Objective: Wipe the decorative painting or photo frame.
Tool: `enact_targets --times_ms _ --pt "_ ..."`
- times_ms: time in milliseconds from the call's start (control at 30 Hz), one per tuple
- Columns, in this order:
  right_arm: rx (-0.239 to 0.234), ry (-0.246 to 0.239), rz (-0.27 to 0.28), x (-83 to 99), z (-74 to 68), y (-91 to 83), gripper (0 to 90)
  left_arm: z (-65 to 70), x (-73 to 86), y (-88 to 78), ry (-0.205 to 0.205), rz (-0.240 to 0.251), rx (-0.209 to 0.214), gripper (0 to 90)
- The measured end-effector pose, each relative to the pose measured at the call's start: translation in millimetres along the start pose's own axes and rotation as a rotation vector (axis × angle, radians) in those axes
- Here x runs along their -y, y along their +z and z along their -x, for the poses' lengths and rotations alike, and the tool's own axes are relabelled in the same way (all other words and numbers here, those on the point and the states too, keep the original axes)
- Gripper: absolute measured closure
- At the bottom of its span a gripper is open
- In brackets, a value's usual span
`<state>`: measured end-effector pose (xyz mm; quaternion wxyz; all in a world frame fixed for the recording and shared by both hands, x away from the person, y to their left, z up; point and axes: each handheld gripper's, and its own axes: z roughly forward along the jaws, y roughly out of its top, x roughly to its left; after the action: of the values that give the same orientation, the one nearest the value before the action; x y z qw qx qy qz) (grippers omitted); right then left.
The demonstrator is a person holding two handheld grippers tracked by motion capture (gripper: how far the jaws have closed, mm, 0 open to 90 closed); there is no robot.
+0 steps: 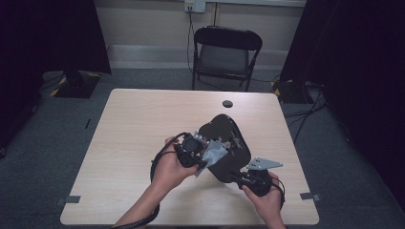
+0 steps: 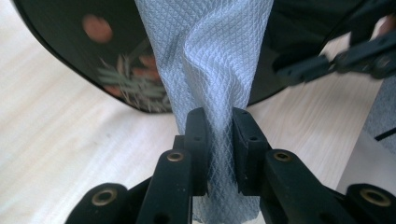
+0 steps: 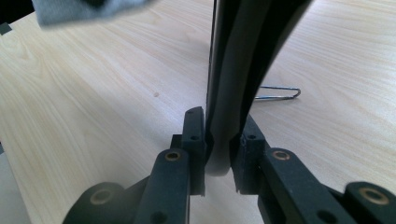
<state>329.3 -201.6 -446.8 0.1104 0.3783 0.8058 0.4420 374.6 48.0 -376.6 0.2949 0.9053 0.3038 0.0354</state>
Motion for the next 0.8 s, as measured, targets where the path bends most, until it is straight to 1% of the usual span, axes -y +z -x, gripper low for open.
enact_targets --times_ms 67,133,233,333,467,500,533,633,700,800 --pt "0.000 0.001 0.001 0.0 0.1 0.0 77.8 0.0 6.2 9.2 -0.010 -0.015 0.002 78.3" --pt "0.000 0.001 0.000 0.0 0.0 0.0 77.8 -1.1 11.5 16.9 -0.009 -0.037 0.004 78.3" --pt "0.000 0.001 0.000 0.0 0.0 0.0 77.8 -1.8 19.2 27.6 -0.021 -0.055 0.011 78.3" --pt "-0.001 0.001 0.001 0.0 0.1 0.0 77.7 -1.5 27.8 39.5 -0.020 -0.078 0.017 78.3" --pt "-0.001 0.001 0.001 0.1 0.2 -0.1 77.7 -1.2 40.1 55.0 -0.047 -0.099 0.040 78.4" --pt "-0.002 0.002 0.001 0.2 0.2 -0.1 77.8 -0.6 41.7 57.0 -0.052 -0.104 0.040 78.3" --pt "-0.002 0.002 0.002 0.2 0.2 -0.1 77.8 -0.2 43.6 59.3 -0.045 -0.114 0.043 78.3" --pt "-0.002 0.001 0.002 0.1 0.3 -0.1 77.8 0.3 46.3 61.5 -0.049 -0.122 0.048 78.3" --pt "-0.002 0.002 0.002 0.2 0.3 0.0 77.8 -0.3 46.7 60.5 -0.048 -0.128 0.053 78.3" --pt "-0.001 0.002 0.002 0.3 0.2 -0.1 77.8 -0.8 45.0 53.2 -0.042 -0.126 0.044 78.3"
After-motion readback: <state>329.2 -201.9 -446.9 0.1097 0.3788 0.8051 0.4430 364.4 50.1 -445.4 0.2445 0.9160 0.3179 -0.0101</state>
